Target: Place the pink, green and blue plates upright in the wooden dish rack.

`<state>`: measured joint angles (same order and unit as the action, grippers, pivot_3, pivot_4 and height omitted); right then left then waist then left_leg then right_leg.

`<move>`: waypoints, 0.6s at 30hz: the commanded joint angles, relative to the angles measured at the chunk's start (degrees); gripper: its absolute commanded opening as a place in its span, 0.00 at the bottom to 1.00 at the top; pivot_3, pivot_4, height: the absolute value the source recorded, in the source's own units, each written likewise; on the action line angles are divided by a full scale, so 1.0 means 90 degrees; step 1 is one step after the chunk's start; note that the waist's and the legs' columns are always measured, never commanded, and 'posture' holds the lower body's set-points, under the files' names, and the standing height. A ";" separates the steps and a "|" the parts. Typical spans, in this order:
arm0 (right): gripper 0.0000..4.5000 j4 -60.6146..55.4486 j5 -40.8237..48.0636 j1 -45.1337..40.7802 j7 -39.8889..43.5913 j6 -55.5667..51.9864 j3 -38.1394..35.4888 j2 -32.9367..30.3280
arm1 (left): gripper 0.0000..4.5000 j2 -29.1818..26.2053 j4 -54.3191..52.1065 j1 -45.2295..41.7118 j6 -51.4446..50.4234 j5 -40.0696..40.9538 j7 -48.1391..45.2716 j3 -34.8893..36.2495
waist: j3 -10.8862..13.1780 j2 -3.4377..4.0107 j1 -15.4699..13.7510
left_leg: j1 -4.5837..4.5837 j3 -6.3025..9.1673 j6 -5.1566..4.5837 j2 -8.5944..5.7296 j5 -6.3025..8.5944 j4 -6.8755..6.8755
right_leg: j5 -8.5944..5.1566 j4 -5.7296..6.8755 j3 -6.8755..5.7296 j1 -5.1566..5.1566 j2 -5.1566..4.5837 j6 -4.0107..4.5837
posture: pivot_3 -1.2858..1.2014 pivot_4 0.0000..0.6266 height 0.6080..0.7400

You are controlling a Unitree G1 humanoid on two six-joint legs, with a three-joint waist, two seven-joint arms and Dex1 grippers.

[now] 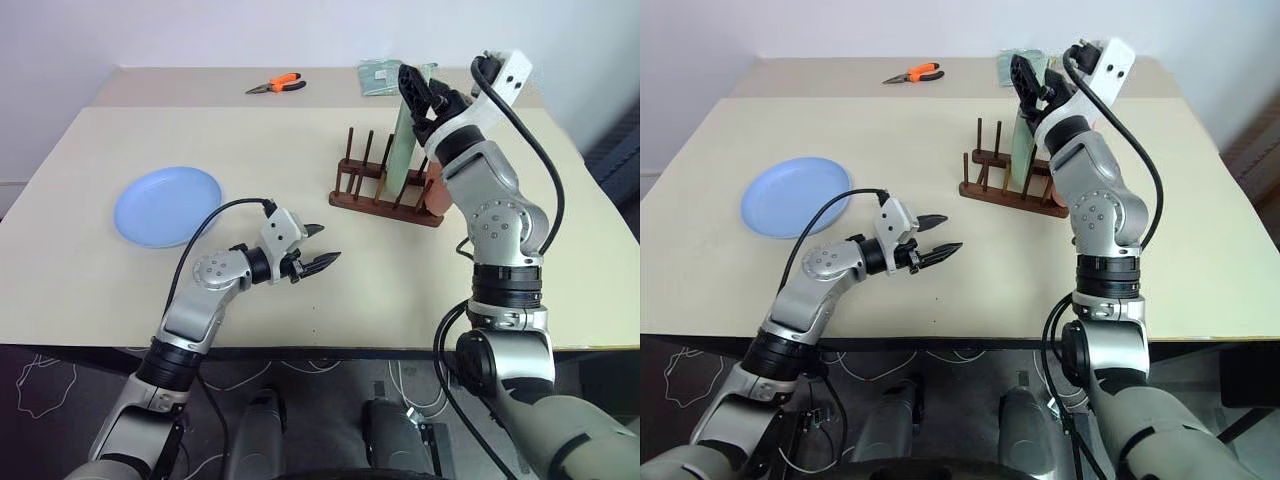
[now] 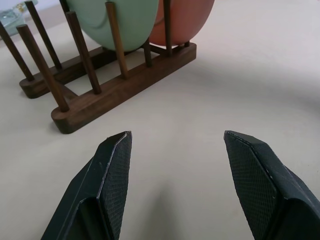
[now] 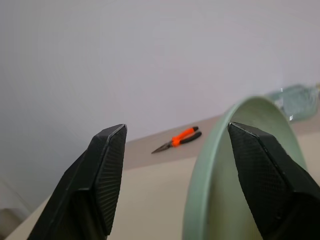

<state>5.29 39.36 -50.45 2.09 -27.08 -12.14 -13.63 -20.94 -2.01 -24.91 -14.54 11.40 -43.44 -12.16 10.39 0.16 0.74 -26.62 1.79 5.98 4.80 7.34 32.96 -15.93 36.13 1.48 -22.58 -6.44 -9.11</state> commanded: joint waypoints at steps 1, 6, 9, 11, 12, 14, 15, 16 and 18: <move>0.86 -0.0189 -0.0433 -0.0163 0.0210 0.0305 -0.0097 -0.0323 | 0.67 0.0023 -0.0203 -0.0006 0.0092 0.0028 0.0020 0.0111 | 0.0000 0.0000 -0.0011 | 0.0000 0.0000 0.0000 0.0000 0.0000 0.0000 | 0.0000 0.0000 0.0000 0.0001 0.0000 0.0000 | 0.52 0.24 1.00; 0.98 -0.0401 -0.1118 -0.0128 0.0385 0.0641 -0.0055 -0.0800 | 0.67 0.0009 -0.0144 0.0012 0.0111 0.0079 0.0135 0.0307 | 0.0001 0.0001 -0.0003 | 0.0001 -0.0001 0.0000 0.0000 0.0000 0.0000 | -0.0001 -0.0001 0.0000 0.0000 0.0000 0.0002 | 0.52 0.24 1.00; 0.98 -0.1058 -0.1516 0.0043 0.1081 0.0850 0.0410 -0.1204 | 0.67 0.0134 -0.0026 -0.0069 -0.0020 0.0287 0.0505 0.0763 | 0.0001 0.0001 -0.0004 | -0.0001 -0.0001 0.0000 0.0000 0.0000 -0.0002 | -0.0002 -0.0002 0.0000 -0.0004 0.0000 0.0003 | 0.52 0.24 1.00; 0.98 -0.1640 -0.1703 0.0226 0.1917 0.0936 0.0949 -0.1570 | 0.67 0.0324 0.0421 -0.0376 -0.0005 0.0175 0.1436 0.1360 | 0.0002 0.0003 0.0004 | 0.0000 -0.0001 0.0000 0.0001 0.0000 -0.0005 | -0.0002 -0.0003 0.0000 -0.0006 0.0000 0.0001 | 0.52 0.24 1.00; 1.00 -0.1884 -0.1995 0.0360 0.2391 0.1048 0.1374 -0.1853 | 0.72 0.0400 0.0773 -0.0626 -0.0034 0.0146 0.2191 0.1855 | 0.0003 0.0001 0.0005 | 0.0001 -0.0001 0.0000 0.0000 0.0000 -0.0005 | -0.0002 0.0000 0.0000 -0.0005 0.0000 -0.0002 | 0.52 0.24 1.00; 1.00 -0.2192 -0.2491 0.0568 0.3057 0.1273 0.1989 -0.2265 | 0.85 0.0472 0.1227 -0.0957 -0.0059 0.0164 0.3207 0.2561 | 0.0004 -0.0003 0.0035 | 0.0004 0.0000 0.0001 0.0002 0.0000 0.0000 | -0.0002 0.0000 0.0000 -0.0005 0.0001 -0.0002 | 0.52 0.24 1.00; 1.00 -0.2276 -0.2661 0.0666 0.3255 0.1349 0.2197 -0.2367 | 0.95 0.0454 0.1375 -0.1081 -0.0089 0.0116 0.3672 0.2835 | 0.0003 -0.0006 0.0039 | 0.0005 0.0001 0.0001 0.0001 0.0000 0.0000 | -0.0002 -0.0001 0.0000 -0.0003 0.0001 -0.0003 | 0.52 0.24 1.00; 1.00 -0.2322 -0.2806 0.0775 0.3358 0.1413 0.2375 -0.2378 | 0.99 0.0360 0.1512 -0.1172 -0.0210 -0.0146 0.4353 0.3079 | 0.0003 -0.0009 0.0037 | 0.0008 0.0000 0.0001 0.0001 0.0000 0.0001 | -0.0002 -0.0005 0.0000 0.0002 0.0001 -0.0004 | 0.52 0.24 1.00; 1.00 -0.2356 -0.3053 0.0970 0.3528 0.1552 0.2663 -0.2325 | 0.99 0.0134 0.1612 -0.1221 -0.0604 -0.0732 0.5466 0.3351 | 0.0003 -0.0011 0.0023 | 0.0008 0.0000 0.0001 0.0000 0.0000 0.0001 | 0.0006 -0.0009 0.0000 0.0005 0.0001 -0.0019 | 0.52 0.24 1.00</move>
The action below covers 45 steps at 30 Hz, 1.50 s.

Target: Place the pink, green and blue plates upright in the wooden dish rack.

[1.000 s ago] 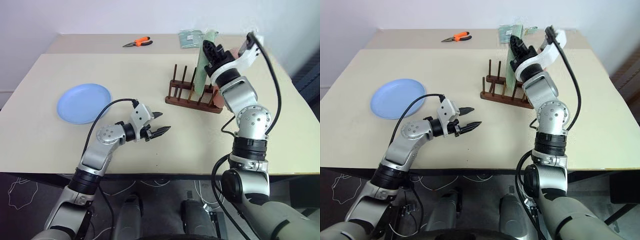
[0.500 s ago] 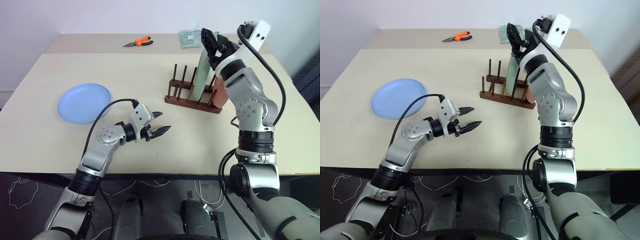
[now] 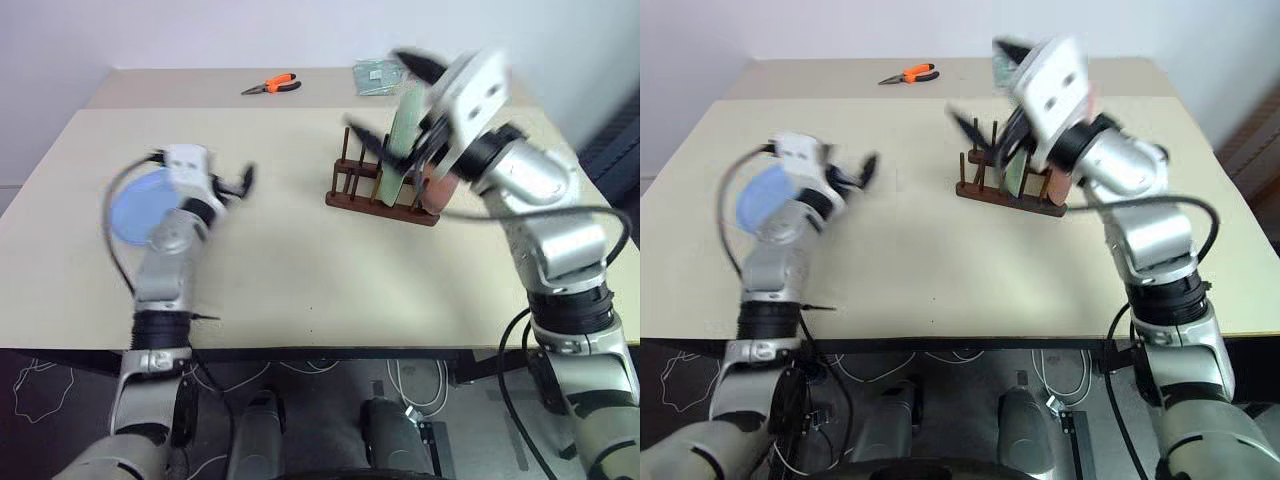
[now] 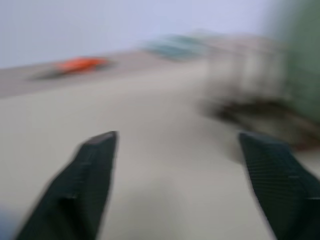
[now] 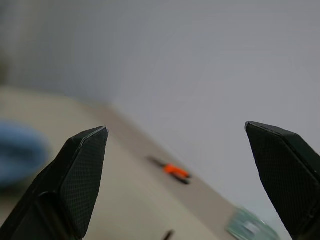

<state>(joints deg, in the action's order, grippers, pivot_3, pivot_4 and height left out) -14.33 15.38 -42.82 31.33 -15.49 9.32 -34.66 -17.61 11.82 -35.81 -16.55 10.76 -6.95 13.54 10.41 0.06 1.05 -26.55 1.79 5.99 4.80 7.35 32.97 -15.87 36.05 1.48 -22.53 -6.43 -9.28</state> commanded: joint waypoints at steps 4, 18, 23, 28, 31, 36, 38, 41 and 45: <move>1.00 -0.0021 -0.0699 0.0332 0.0406 0.0468 0.0546 0.0299 | 0.99 -0.0057 -0.0304 0.0012 -0.1512 -0.0690 0.2689 0.1192 | 0.0004 -0.0009 -0.0084 | -0.0005 0.0000 0.0003 -0.0003 -0.0002 -0.0002 | 0.0003 0.0002 0.0000 -0.0002 0.0000 -0.0006 | 0.52 0.24 1.00; 1.00 -0.0060 -0.1375 0.0921 0.0306 0.0697 0.0371 0.0594 | 0.49 0.1665 -0.0999 -0.0485 -0.3353 0.1216 0.4314 0.3571 | 0.0010 -0.0070 -0.0134 | 0.0010 0.0005 0.0012 -0.0003 -0.0004 -0.0003 | 0.0003 0.0002 -0.0005 0.0010 0.0000 -0.0005 | 0.52 0.24 1.00; 1.00 -0.0039 -0.1393 0.0972 0.0315 0.0526 0.0249 0.0623 | 0.01 0.1537 -0.0709 -0.0560 -0.3242 0.1535 0.4126 0.3500 | 0.0008 -0.0072 -0.0193 | 0.0011 0.0005 0.0015 -0.0004 -0.0005 0.0002 | 0.0004 0.0002 -0.0005 0.0016 0.0000 -0.0004 | 0.52 0.24 1.00; 1.00 -0.0132 -0.1675 0.0984 0.0492 0.0672 0.0501 0.0559 | 0.01 0.1133 -0.1166 -0.0717 -0.2382 0.1491 0.2131 0.1834 | 0.0020 -0.0098 -0.0235 | 0.0003 0.0005 0.0017 -0.0007 -0.0006 0.0003 | 0.0004 -0.0002 -0.0007 0.0016 0.0000 -0.0003 | 0.52 0.24 1.00; 1.00 -0.0057 -0.2336 0.0895 0.0484 0.1172 0.0911 0.0523 | 0.01 0.1144 -0.1718 -0.0885 -0.2121 0.1717 0.1331 0.1194 | 0.0022 -0.0106 -0.0220 | -0.0003 0.0004 0.0018 -0.0007 -0.0006 0.0003 | 0.0005 -0.0008 -0.0008 0.0015 0.0000 -0.0002 | 0.52 0.24 1.00; 1.00 0.0372 -0.3426 0.0529 0.0075 0.1688 0.1349 0.0760 | 0.01 0.0909 -0.2339 -0.0878 -0.2637 0.1910 0.0676 0.0421 | 0.0020 -0.0102 -0.0080 | 0.0008 0.0002 0.0043 -0.0003 -0.0020 -0.0010 | 0.0004 -0.0003 -0.0007 0.0009 0.0000 -0.0004 | 0.52 0.24 1.00; 1.00 0.0636 -0.3732 0.0372 -0.0085 0.1805 0.1425 0.0878 | 0.01 0.0816 -0.2521 -0.0850 -0.2848 0.1955 0.0617 0.0268 | 0.0021 -0.0102 -0.0026 | 0.0010 0.0003 0.0048 -0.0001 -0.0024 -0.0011 | 0.0004 0.0004 -0.0007 0.0007 0.0000 -0.0004 | 0.52 0.24 1.00; 1.00 0.1208 -0.4240 0.0091 -0.0328 0.2127 0.1612 0.1010 | 0.01 0.0831 -0.2800 -0.0836 -0.3123 0.2142 0.0613 0.0207 | 0.0022 -0.0103 -0.0025 | 0.0009 0.0003 0.0045 -0.0002 -0.0023 -0.0009 | 0.0005 0.0004 -0.0006 0.0008 0.0000 -0.0003 | 0.52 0.24 1.00; 0.70 0.1700 -0.4524 -0.0102 -0.0432 0.2348 0.1646 0.1120 | 0.00 0.0841 -0.2994 -0.0735 -0.3304 0.2239 0.0667 0.0243 | 0.0023 -0.0106 -0.0067 | 0.0003 0.0006 0.0042 -0.0004 -0.0022 -0.0008 | 0.0004 0.0000 -0.0007 0.0010 0.0000 -0.0003 | 0.52 0.24 1.00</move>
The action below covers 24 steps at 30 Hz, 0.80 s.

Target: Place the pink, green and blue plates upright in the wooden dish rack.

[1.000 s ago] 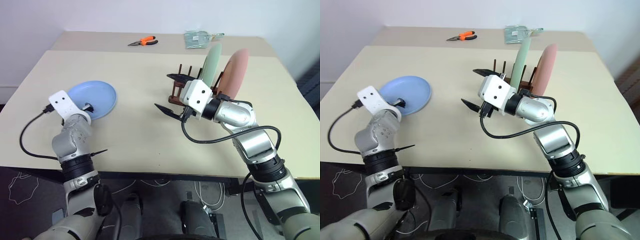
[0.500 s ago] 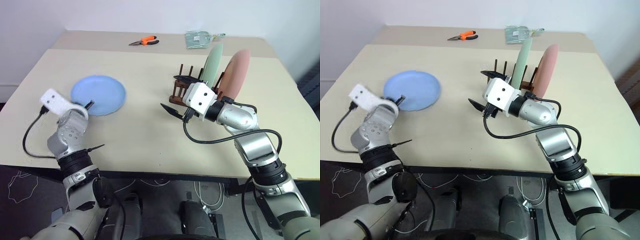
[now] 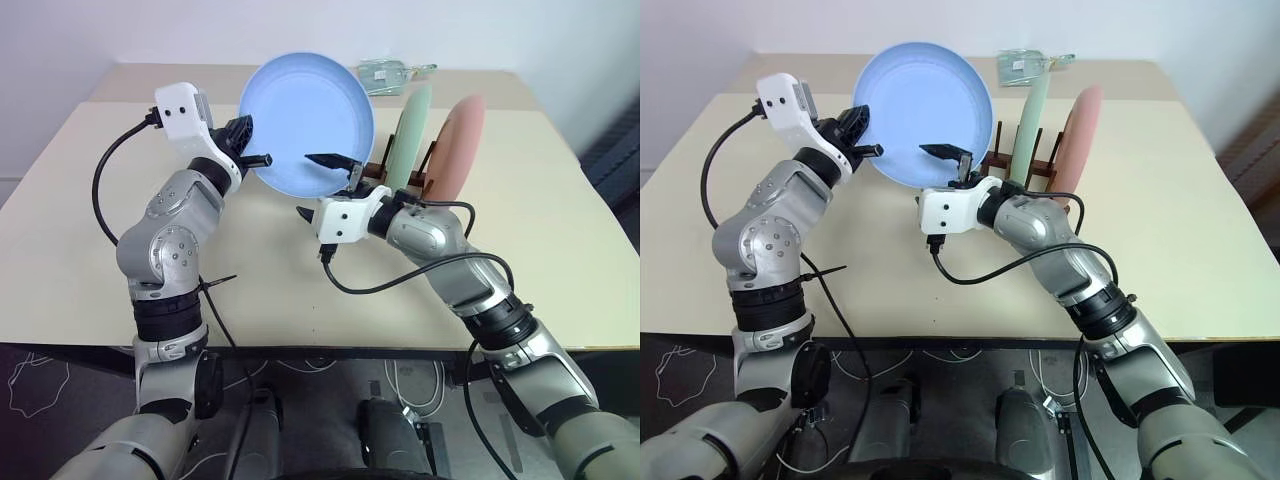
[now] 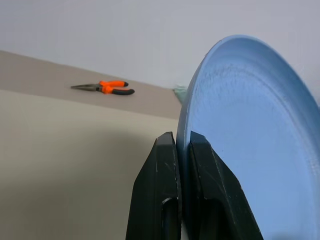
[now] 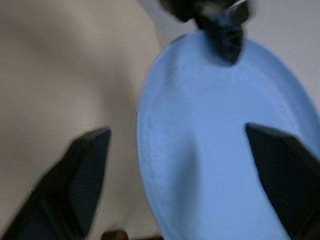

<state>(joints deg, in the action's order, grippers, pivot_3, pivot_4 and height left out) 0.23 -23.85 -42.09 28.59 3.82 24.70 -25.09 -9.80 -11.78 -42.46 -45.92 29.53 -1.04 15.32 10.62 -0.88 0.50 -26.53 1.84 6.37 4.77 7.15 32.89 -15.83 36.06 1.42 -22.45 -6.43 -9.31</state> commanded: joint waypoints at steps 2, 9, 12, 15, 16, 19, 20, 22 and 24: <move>0.47 0.0170 -0.0212 -0.0186 -0.0102 0.0273 -0.0069 0.0089 | 0.00 -0.0023 -0.0440 0.0039 -0.0101 0.0233 0.0036 0.0116 | 0.0000 0.0000 -0.0006 | 0.0000 0.0000 0.0002 0.0000 -0.0001 0.0000 | 0.0000 -0.0002 0.0000 0.0002 0.0000 0.0000 | 0.52 0.24 1.00; 0.00 0.0142 -0.0325 -0.0114 -0.0181 0.0515 -0.0122 0.0175 | 0.16 0.0123 -0.0541 0.0031 0.0351 0.0563 0.0110 0.0576 | 0.0002 -0.0001 0.0016 | 0.0003 0.0002 0.0000 0.0001 0.0000 0.0000 | 0.0000 0.0002 -0.0001 0.0001 0.0000 0.0000 | 0.52 0.24 1.00; 0.00 0.0121 -0.0255 -0.0062 -0.0275 0.0661 -0.0171 0.0273 | 0.41 0.0242 -0.0320 -0.0433 0.1242 0.0710 0.0413 0.1208 | 0.0005 -0.0006 0.0011 | 0.0001 0.0002 0.0000 0.0001 0.0000 0.0000 | 0.0000 0.0002 -0.0001 0.0000 0.0000 0.0000 | 0.52 0.24 1.00; 0.00 0.0125 -0.0125 -0.0059 -0.0422 0.0825 -0.0283 0.0398 | 0.75 0.0063 0.0154 -0.0702 0.1997 0.0492 0.0849 0.1745 | 0.0007 -0.0009 0.0020 | 0.0002 0.0003 0.0001 0.0001 -0.0001 0.0001 | 0.0001 0.0001 -0.0001 0.0001 0.0001 0.0000 | 0.52 0.24 1.00; 0.00 0.0104 0.0025 -0.0054 -0.0483 0.0875 -0.0388 0.0483 | 0.75 -0.0094 0.0346 -0.0690 0.2228 0.0330 0.0913 0.1879 | 0.0006 -0.0008 0.0030 | 0.0003 0.0002 0.0001 0.0001 -0.0001 0.0001 | 0.0000 -0.0001 0.0000 0.0003 0.0001 0.0000 | 0.52 0.24 1.00; 0.00 -0.0068 0.0712 -0.0078 -0.0576 0.0831 -0.0845 0.0805 | 0.75 -0.0846 0.0678 -0.0132 0.2674 -0.0619 0.0506 0.1263 | 0.0005 -0.0006 0.0031 | 0.0010 0.0002 0.0003 0.0002 -0.0002 -0.0006 | 0.0000 0.0001 -0.0001 0.0005 0.0001 -0.0001 | 0.52 0.24 1.00; 0.00 -0.0206 0.1170 -0.0095 -0.0524 0.0678 -0.1076 0.0991 | 0.75 -0.1129 0.0739 0.0207 0.2824 -0.1014 0.0193 0.0849 | 0.0005 -0.0006 0.0031 | 0.0008 0.0001 0.0004 0.0001 -0.0003 -0.0007 | 0.0000 0.0002 0.0000 0.0002 0.0001 -0.0001 | 0.52 0.24 1.00; 0.00 -0.0539 0.2194 -0.0165 -0.0404 0.0145 -0.1564 0.1403 | 0.75 -0.1551 0.0881 0.0836 0.2910 -0.1579 -0.0301 0.0101 | 0.0005 -0.0005 -0.0002 | 0.0008 -0.0001 0.0005 0.0001 -0.0003 -0.0012 | 0.0001 0.0004 0.0000 0.0003 0.0001 0.0000 | 0.52 0.24 1.00; 0.00 -0.0992 0.3829 -0.0312 -0.0522 -0.1126 -0.2302 0.2029 | 0.75 -0.1628 0.0881 0.1542 0.3412 -0.1937 -0.0739 -0.0450 | 0.0004 -0.0007 -0.0058 | 0.0007 -0.0001 -0.0002 0.0002 0.0002 -0.0012 | 0.0002 0.0006 -0.0005 0.0003 0.0001 0.0002 | 0.52 0.24 1.00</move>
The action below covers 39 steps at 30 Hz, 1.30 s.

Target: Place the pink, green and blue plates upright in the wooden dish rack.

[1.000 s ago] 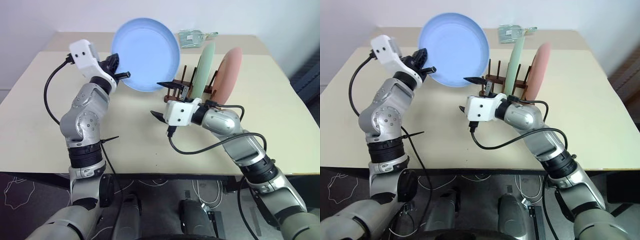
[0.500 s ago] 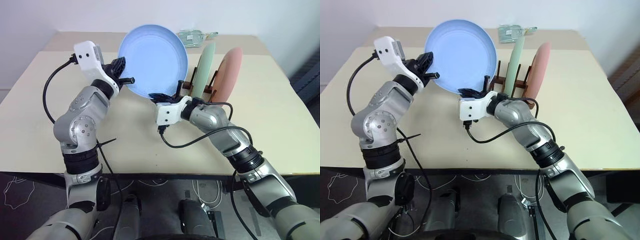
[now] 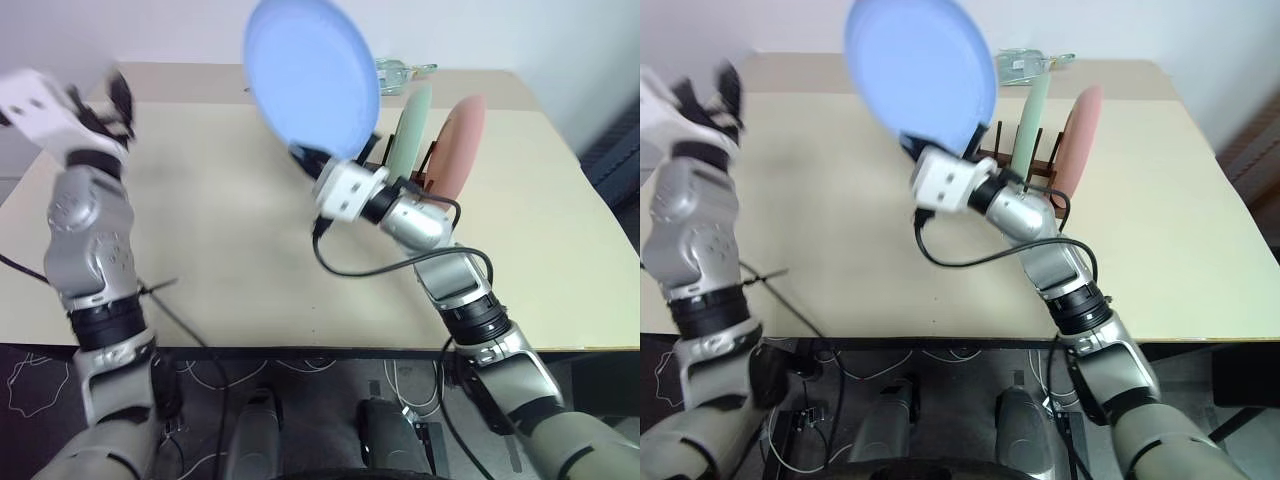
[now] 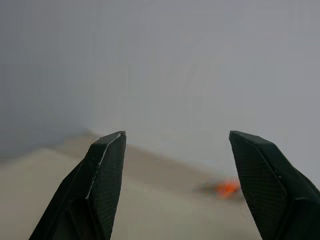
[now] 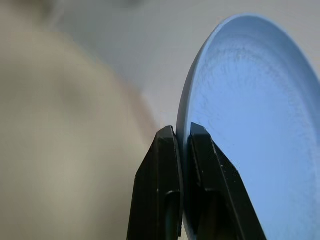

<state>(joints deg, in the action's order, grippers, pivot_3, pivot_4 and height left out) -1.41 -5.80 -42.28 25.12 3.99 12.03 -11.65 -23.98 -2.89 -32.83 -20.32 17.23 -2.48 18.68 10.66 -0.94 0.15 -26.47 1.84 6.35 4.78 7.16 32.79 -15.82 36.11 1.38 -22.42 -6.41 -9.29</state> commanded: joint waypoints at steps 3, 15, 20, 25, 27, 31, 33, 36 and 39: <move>0.00 -0.1096 0.3497 -0.0465 -0.0768 -0.2599 -0.1844 0.1176 | 0.75 0.0116 0.0006 0.1187 0.1259 -0.1007 -0.0848 -0.1401 | 0.0000 0.0000 -0.0062 | -0.0001 0.0000 -0.0012 0.0003 0.0008 0.0002 | 0.0003 0.0000 0.0000 0.0002 0.0000 0.0006 | 0.52 0.24 1.00; 0.00 -0.1193 0.4785 -0.0321 -0.2127 -0.3993 -0.2540 0.1643 | 0.75 0.0781 -0.0271 0.1826 0.1931 -0.1080 -0.1685 -0.2176 | -0.0001 0.0015 -0.0041 | -0.0007 -0.0007 -0.0013 0.0007 0.0009 -0.0021 | 0.0004 0.0000 0.0000 -0.0030 0.0000 0.0012 | 0.52 0.24 1.00; 0.00 -0.0445 0.4811 -0.0638 -0.2436 -0.3988 -0.2814 0.1571 | 0.75 0.0878 -0.0388 0.1859 0.1863 -0.1047 -0.1822 -0.2174 | -0.0001 0.0015 -0.0042 | -0.0007 -0.0008 -0.0014 0.0007 0.0008 -0.0020 | 0.0004 0.0000 0.0000 -0.0028 0.0000 0.0012 | 0.52 0.24 1.00; 0.00 0.0856 0.5079 -0.1374 -0.2725 -0.4319 -0.3314 0.1391 | 0.75 0.0923 -0.0396 0.1821 0.1832 -0.1085 -0.1934 -0.2198 | 0.0000 0.0016 -0.0045 | -0.0008 -0.0007 -0.0015 0.0007 0.0007 -0.0017 | 0.0004 0.0000 0.0001 -0.0027 0.0000 0.0013 | 0.52 0.24 1.00; 0.00 0.1251 0.5017 -0.1575 -0.2792 -0.4299 -0.3407 0.1295 | 0.75 0.0935 -0.0407 0.1815 0.1823 -0.1095 -0.1959 -0.2204 | 0.0000 0.0016 -0.0044 | -0.0009 -0.0007 -0.0015 0.0006 0.0007 -0.0020 | 0.0004 -0.0002 0.0001 -0.0028 0.0000 0.0013 | 0.52 0.24 1.00; 0.45 0.1573 0.4632 -0.1765 -0.2609 -0.4044 -0.3194 0.1058 | 0.77 0.0965 -0.0476 0.1853 0.1789 -0.1112 -0.1973 -0.2214 | 0.0001 0.0018 -0.0042 | -0.0010 -0.0007 -0.0015 0.0006 0.0007 -0.0021 | 0.0003 -0.0002 0.0000 -0.0029 0.0000 0.0012 | 0.52 0.24 1.00; 0.66 0.1613 0.4455 -0.1833 -0.2490 -0.3871 -0.3079 0.0981 | 0.77 0.0973 -0.0521 0.1891 0.1773 -0.1117 -0.1978 -0.2225 | 0.0003 0.0022 -0.0034 | -0.0010 -0.0007 -0.0015 0.0006 0.0007 -0.0021 | 0.0003 -0.0002 0.0001 -0.0030 0.0000 0.0013 | 0.52 0.24 1.00; 0.66 0.1613 0.4185 -0.1862 -0.2352 -0.3685 -0.2935 0.0856 | 0.77 0.0984 -0.0569 0.1924 0.1745 -0.1133 -0.1977 -0.2251 | 0.0005 0.0025 -0.0013 | -0.0012 -0.0007 -0.0015 0.0006 0.0007 -0.0021 | 0.0004 -0.0001 0.0001 -0.0033 0.0000 0.0012 | 0.52 0.24 1.00; 0.66 0.1330 0.3819 -0.1823 -0.2096 -0.3568 -0.2603 0.0582 | 0.77 0.1003 -0.0602 0.1954 0.1718 -0.1149 -0.1986 -0.2265 | 0.0005 0.0026 0.0009 | -0.0011 -0.0007 -0.0015 0.0006 0.0007 -0.0021 | 0.0003 -0.0003 0.0001 -0.0031 0.0000 0.0012 | 0.52 0.24 1.00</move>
<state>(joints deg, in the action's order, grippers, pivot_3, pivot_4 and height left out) 14.00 30.15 -57.49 4.78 -29.56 -12.81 -5.23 -15.07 -5.95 -15.40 -4.85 6.89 -20.26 -1.41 10.70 -0.71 0.23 -26.57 1.77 6.21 4.84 7.22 32.60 -15.79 36.08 1.38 -22.70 -6.42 -9.19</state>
